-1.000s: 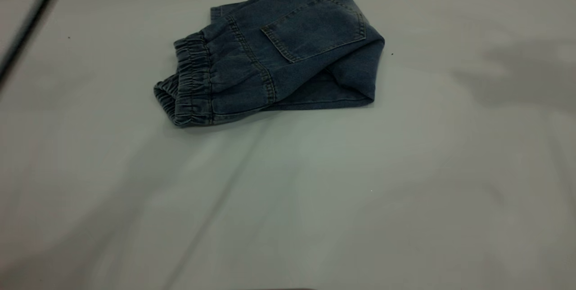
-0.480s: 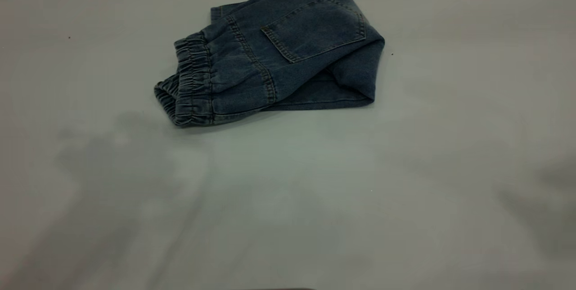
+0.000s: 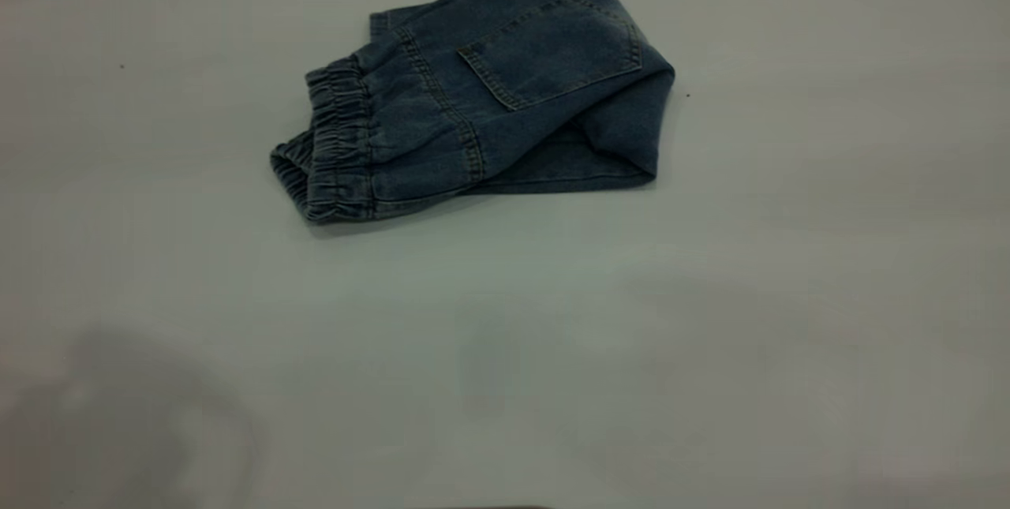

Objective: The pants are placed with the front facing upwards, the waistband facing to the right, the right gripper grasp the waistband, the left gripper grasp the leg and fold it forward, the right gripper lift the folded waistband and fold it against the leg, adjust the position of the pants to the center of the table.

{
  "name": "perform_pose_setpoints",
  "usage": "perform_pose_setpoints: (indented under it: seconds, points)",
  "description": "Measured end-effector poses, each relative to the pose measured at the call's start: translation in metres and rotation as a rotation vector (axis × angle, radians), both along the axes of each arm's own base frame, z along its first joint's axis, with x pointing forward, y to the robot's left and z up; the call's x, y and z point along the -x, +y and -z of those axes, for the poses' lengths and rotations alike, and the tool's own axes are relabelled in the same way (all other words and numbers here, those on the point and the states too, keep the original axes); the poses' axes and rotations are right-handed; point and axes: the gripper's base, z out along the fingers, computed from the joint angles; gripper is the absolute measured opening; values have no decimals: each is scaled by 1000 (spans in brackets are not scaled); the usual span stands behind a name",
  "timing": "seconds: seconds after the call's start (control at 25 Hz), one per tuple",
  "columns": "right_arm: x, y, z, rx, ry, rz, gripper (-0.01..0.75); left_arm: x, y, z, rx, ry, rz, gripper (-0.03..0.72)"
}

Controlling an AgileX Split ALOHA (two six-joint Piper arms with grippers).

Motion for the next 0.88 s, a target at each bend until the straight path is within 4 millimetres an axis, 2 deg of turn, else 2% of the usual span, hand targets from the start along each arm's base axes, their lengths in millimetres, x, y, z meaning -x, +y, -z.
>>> perform_pose_setpoints:
  seconds: [0.32,0.68,0.88]
  points:
    - [50,-3,43,43,-80,45,566,58,32,47,-7,10,1,552]
    - [70,-27,50,228,-160,275,565,91,52,72,8,-55,1,552]
    - [80,-32,51,245,-209,343,565,106,61,87,18,-91,0,552]
